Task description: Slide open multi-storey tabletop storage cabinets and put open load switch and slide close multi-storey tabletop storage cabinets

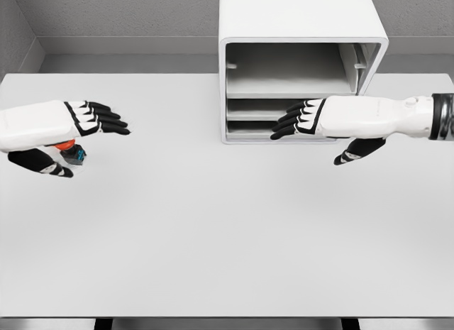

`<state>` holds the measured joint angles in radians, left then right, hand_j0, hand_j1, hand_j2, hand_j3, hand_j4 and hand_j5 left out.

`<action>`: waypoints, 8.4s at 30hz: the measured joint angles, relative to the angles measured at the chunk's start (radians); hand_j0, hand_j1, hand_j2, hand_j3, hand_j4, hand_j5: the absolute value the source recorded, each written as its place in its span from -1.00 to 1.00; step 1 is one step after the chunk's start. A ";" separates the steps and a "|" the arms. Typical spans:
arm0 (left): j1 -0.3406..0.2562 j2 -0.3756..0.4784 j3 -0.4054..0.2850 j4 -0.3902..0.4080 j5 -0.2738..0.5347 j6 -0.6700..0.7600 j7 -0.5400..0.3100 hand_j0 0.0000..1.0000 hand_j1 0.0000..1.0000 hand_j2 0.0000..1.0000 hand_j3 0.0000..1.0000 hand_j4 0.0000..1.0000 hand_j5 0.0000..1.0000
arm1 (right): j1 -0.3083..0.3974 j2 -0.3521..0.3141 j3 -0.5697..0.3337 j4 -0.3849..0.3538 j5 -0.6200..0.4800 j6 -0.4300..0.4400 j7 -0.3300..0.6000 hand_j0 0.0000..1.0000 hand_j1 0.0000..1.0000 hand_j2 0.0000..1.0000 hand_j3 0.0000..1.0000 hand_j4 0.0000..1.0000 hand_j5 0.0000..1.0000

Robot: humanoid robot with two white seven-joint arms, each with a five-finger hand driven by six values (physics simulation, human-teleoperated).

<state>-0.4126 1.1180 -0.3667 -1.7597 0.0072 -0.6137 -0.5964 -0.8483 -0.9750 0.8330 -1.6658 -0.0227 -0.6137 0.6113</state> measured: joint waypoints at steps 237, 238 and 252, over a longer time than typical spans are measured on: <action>-0.483 -0.190 -0.326 0.014 0.389 0.117 -0.015 1.00 1.00 1.00 1.00 1.00 1.00 | 0.014 -0.298 0.089 -0.020 -0.343 0.000 0.000 1.00 1.00 1.00 1.00 1.00 1.00; -0.485 -0.188 -0.326 0.013 0.391 0.117 -0.015 1.00 1.00 1.00 1.00 1.00 1.00 | 0.015 -0.298 0.089 -0.021 -0.343 0.000 0.000 1.00 1.00 1.00 1.00 1.00 1.00; -0.483 -0.183 -0.329 0.011 0.394 0.117 -0.015 1.00 1.00 1.00 1.00 1.00 1.00 | -0.021 -0.317 0.085 -0.026 -0.345 0.000 0.000 1.00 1.00 1.00 1.00 1.00 1.00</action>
<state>-0.8958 0.9348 -0.6957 -1.7483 0.4013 -0.4966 -0.6113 -0.8697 -1.2918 0.9180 -1.6916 -0.3674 -0.6134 0.6112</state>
